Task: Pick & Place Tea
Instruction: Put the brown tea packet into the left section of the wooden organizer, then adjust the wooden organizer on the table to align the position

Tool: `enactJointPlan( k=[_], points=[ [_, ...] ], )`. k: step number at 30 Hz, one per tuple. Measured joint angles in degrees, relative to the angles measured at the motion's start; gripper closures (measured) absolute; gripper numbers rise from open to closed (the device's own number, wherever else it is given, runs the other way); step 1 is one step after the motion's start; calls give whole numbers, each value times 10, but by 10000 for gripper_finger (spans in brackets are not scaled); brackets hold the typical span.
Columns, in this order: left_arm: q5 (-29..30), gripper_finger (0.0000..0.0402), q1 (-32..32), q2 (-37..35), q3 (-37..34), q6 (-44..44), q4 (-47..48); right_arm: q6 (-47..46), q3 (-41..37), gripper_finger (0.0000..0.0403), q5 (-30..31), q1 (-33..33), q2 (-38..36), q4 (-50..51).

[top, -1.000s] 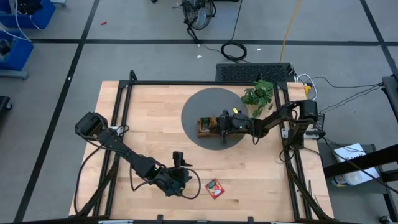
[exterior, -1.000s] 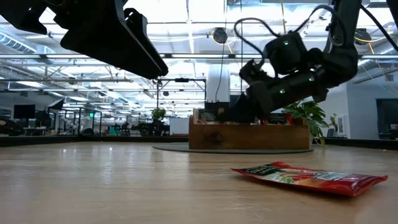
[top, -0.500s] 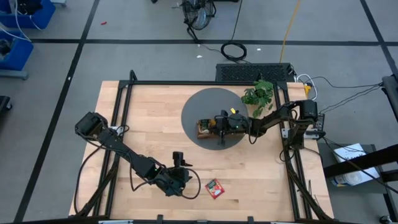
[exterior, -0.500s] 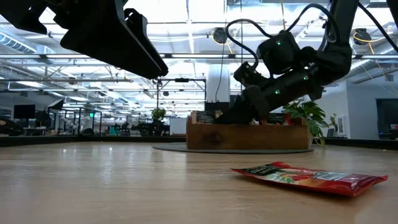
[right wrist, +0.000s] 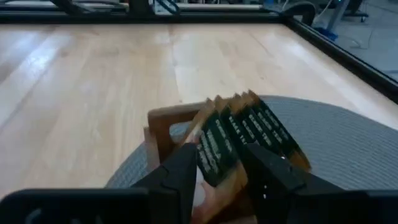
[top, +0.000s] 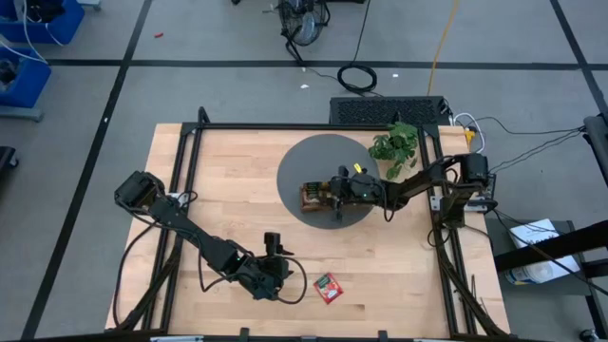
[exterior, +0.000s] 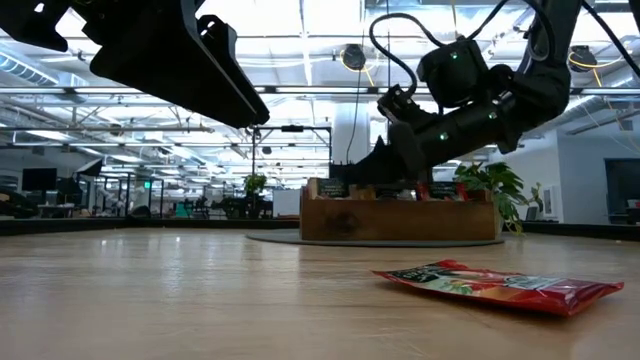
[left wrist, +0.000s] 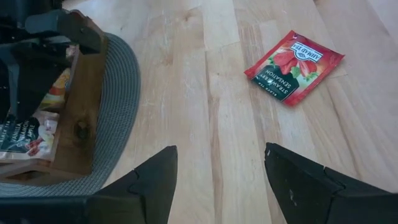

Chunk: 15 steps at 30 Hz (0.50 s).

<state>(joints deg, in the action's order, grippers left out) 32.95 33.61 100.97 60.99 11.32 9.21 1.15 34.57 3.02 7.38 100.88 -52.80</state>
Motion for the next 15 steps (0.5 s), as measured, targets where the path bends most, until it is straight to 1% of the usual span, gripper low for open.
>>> enactJointPlan(
  k=[3, 6, 9, 13, 15],
  points=[
    [0, 160, 0, 0, 0, 0, 1, 0, -1, 278, 3, 0, -23, -1],
    [0, 160, 0, 0, 0, 3, 2, 3, -5, 280, 3, 0, -67, 20],
    [0, 160, 0, 0, 0, 8, 4, 15, -18, 288, 3, 0, -130, 87],
    [0, 160, -1, 0, -1, 19, 3, -13, -40, 307, 5, -8, -228, 196],
    [5, 160, -5, 0, -9, 29, -2, -28, -59, 324, 32, -26, -277, 240]
  ],
)
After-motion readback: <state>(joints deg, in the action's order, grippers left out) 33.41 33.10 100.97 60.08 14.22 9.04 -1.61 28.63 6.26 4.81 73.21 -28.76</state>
